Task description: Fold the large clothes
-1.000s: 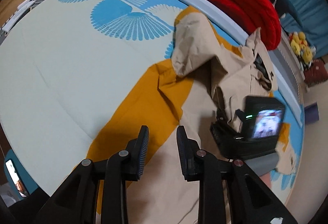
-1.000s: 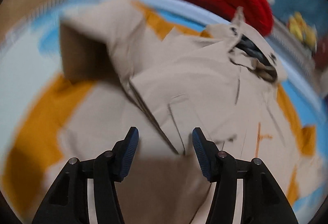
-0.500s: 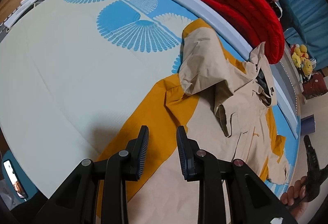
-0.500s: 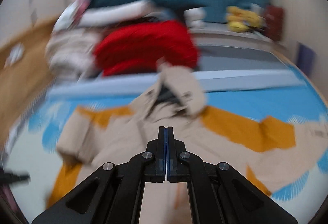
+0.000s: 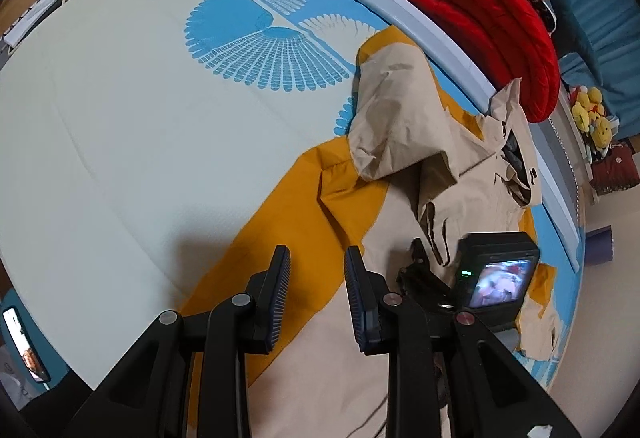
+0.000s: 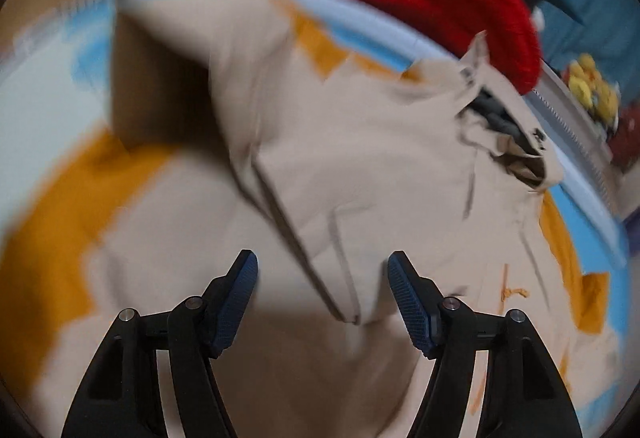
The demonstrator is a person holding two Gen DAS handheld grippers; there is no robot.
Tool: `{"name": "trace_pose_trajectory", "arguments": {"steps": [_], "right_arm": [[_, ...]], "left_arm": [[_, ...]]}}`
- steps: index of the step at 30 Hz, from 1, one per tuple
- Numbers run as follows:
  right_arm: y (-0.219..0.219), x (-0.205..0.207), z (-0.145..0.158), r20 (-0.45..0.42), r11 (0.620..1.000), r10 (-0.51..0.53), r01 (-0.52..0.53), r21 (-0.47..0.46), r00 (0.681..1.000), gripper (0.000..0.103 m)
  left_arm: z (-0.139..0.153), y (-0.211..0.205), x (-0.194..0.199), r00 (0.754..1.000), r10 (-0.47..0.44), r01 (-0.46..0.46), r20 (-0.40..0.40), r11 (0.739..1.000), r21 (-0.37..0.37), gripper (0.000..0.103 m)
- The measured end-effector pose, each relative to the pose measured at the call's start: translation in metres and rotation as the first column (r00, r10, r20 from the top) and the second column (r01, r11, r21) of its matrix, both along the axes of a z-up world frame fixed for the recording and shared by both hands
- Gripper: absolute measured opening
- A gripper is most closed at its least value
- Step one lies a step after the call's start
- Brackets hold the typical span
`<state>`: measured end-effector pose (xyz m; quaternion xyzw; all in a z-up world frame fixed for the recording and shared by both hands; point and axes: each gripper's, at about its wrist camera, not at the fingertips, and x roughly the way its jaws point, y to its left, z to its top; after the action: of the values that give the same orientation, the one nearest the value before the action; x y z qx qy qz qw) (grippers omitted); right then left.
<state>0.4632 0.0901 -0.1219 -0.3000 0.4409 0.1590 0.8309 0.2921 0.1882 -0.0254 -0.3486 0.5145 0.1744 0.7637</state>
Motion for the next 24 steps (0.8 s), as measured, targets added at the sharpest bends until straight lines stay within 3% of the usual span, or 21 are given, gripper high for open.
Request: {"name": "trace_pose_trajectory", "arguments": {"steps": [1,2,3,4,8,9,11,13,16,19,20,21,22,24], "right_arm": [[-0.002,-0.001,-0.006,0.023,0.999,-0.001,0.002,-0.047,1.0,0.065],[0.0,-0.001,-0.006,0.077,0.998,0.002,0.003,-0.07,0.997,0.054],[-0.002,0.001,-0.003,0.087,0.997,-0.005,0.012,-0.08,0.996,0.012],[-0.005,0.006,0.002,0.065,0.998,-0.016,0.02,-0.065,0.998,0.005],[-0.052,0.011,0.068,0.095,0.985,-0.092,0.077,0.155,0.991,0.004],[-0.082,0.013,0.1,0.091,0.951,-0.138,0.107,0.291,0.986,0.004],[-0.125,0.016,0.138,0.069,0.883,-0.204,0.153,0.443,0.977,0.004],[-0.188,0.019,0.173,0.049,0.782,-0.324,0.238,0.576,0.945,0.001],[-0.262,0.03,0.184,-0.037,0.647,-0.463,0.367,0.668,0.885,0.002],[-0.308,0.041,0.164,-0.092,0.595,-0.578,0.497,0.632,0.81,0.005],[-0.327,0.041,0.148,-0.135,0.552,-0.622,0.555,0.622,0.771,0.007],[-0.336,0.041,0.135,-0.174,0.525,-0.635,0.585,0.617,0.753,0.018],[-0.343,0.041,0.121,-0.209,0.51,-0.64,0.612,0.604,0.74,0.039],[-0.351,0.04,0.096,-0.261,0.497,-0.649,0.658,0.566,0.715,0.063]], "left_arm": [[0.0,0.001,0.001,1.0,0.002,-0.002,-0.001,1.0,-0.003,0.024],[0.0,0.003,0.001,1.0,0.004,-0.004,-0.002,1.0,-0.008,0.024],[0.0,0.004,0.001,1.0,0.006,-0.006,0.001,1.0,-0.015,0.024],[0.001,0.005,0.002,1.0,0.006,-0.006,0.004,1.0,-0.017,0.024],[0.004,0.008,0.001,1.0,0.009,-0.009,0.013,1.0,-0.011,0.024],[0.004,0.009,0.001,1.0,0.008,-0.008,0.012,1.0,-0.012,0.024],[0.003,0.01,0.0,1.0,0.009,-0.009,0.013,1.0,-0.015,0.024],[0.002,0.012,-0.001,1.0,0.009,-0.009,0.009,1.0,-0.007,0.024],[-0.001,0.012,-0.001,1.0,0.01,-0.01,-0.002,1.0,-0.006,0.024],[-0.002,0.008,0.0,1.0,-0.005,0.005,-0.008,1.0,0.003,0.024],[-0.004,0.004,0.001,1.0,-0.019,0.019,-0.015,1.0,0.011,0.024],[-0.006,0.001,0.003,0.999,-0.032,0.032,-0.021,0.999,0.014,0.024],[-0.008,-0.002,0.005,0.999,-0.047,0.047,-0.028,0.999,0.015,0.024],[-0.011,-0.007,0.009,0.997,-0.067,0.068,-0.042,0.997,0.02,0.024]]}}
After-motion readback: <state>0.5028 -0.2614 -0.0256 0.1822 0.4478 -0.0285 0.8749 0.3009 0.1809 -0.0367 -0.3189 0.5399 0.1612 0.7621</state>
